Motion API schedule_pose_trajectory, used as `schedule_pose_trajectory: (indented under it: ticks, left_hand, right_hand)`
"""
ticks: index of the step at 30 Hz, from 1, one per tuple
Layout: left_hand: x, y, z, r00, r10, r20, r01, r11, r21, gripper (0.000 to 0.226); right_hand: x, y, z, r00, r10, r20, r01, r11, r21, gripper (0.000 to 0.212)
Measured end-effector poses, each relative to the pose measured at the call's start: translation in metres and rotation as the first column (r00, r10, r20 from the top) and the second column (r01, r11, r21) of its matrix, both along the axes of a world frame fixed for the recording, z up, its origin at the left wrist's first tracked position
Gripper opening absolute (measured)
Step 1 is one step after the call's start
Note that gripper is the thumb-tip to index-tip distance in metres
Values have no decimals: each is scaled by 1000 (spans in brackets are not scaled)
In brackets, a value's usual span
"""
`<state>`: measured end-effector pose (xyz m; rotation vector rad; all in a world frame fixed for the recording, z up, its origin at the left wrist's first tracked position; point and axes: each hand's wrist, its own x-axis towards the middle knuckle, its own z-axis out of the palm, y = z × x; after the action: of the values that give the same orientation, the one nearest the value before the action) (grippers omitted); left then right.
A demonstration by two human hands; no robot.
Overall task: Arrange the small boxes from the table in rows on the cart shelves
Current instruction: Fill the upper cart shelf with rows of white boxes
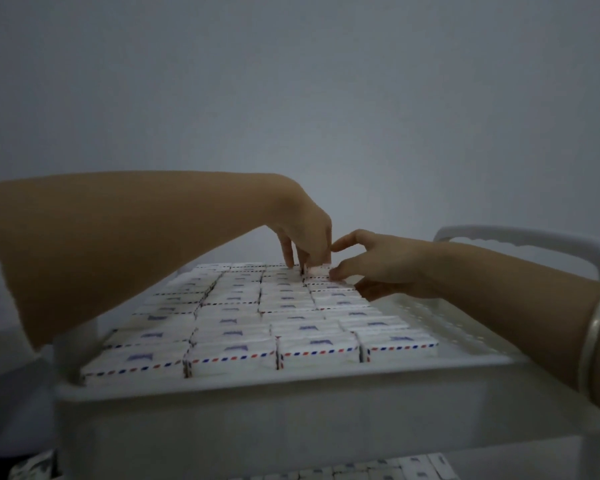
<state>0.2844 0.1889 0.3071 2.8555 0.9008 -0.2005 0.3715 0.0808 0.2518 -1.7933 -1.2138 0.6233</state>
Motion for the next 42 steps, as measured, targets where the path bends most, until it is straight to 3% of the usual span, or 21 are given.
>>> schedule_pose_trajectory:
  ticks: [4,9,12,14,18,23,25,27,28,30,31,34,38,40,42]
  left_hand:
    - [-5,-8,-3,998,5,-67,3,993,116,41]
    - [-27,-27,3,996,15,-86,3,978,210,60]
    - [-56,-44,16,997,-74,32,64,967,245,52]
    - [-84,-58,19,974,-170,151,133,964,229,49]
    - [-157,-84,3,792,-423,440,232,875,425,46]
    - [-262,-106,-68,449,-483,752,110,865,490,39]
    - [-293,-77,-84,402,-367,839,-79,899,431,40]
    - [-316,-52,-99,481,7,877,-291,945,152,53]
    - [-332,-49,-117,474,73,877,-298,951,83,52]
    - [-358,-60,-169,389,-93,917,-197,964,181,34]
    - [-371,-65,-194,366,-83,927,-197,966,165,31]
    - [-409,-35,-266,358,208,910,-399,915,-52,40]
    - [-444,3,-340,290,509,810,-598,758,-262,35]
    - [-450,7,-366,290,579,762,-626,717,-307,32]
    - [-451,19,-377,282,603,746,-669,681,-297,31]
  right_hand:
    - [0,-2,-2,995,19,101,-15,999,-44,27]
    - [3,-4,-3,984,35,175,-16,994,-107,24]
    - [2,-7,0,975,62,213,-38,992,-117,30]
    - [0,-6,1,933,52,357,-26,997,-78,37]
    - [-26,-9,11,756,-22,654,-126,976,179,33]
    - [-112,-39,10,712,-114,693,-342,806,483,21]
    - [-159,-50,-5,691,-98,716,-466,696,546,21]
    - [-199,-60,-25,597,-135,791,-585,601,544,24]
    - [-221,-61,-37,541,-150,827,-640,565,521,25]
    - [-258,-57,-63,453,-141,880,-743,486,460,24]
    - [-275,-51,-76,417,-121,901,-783,455,423,23]
    - [-314,-19,-121,331,-31,943,-797,525,297,20]
    - [-335,50,-183,438,217,872,-624,772,121,29]
    - [-332,90,-211,626,282,727,-495,864,91,31]
    - [-326,126,-235,888,225,400,-324,925,200,24]
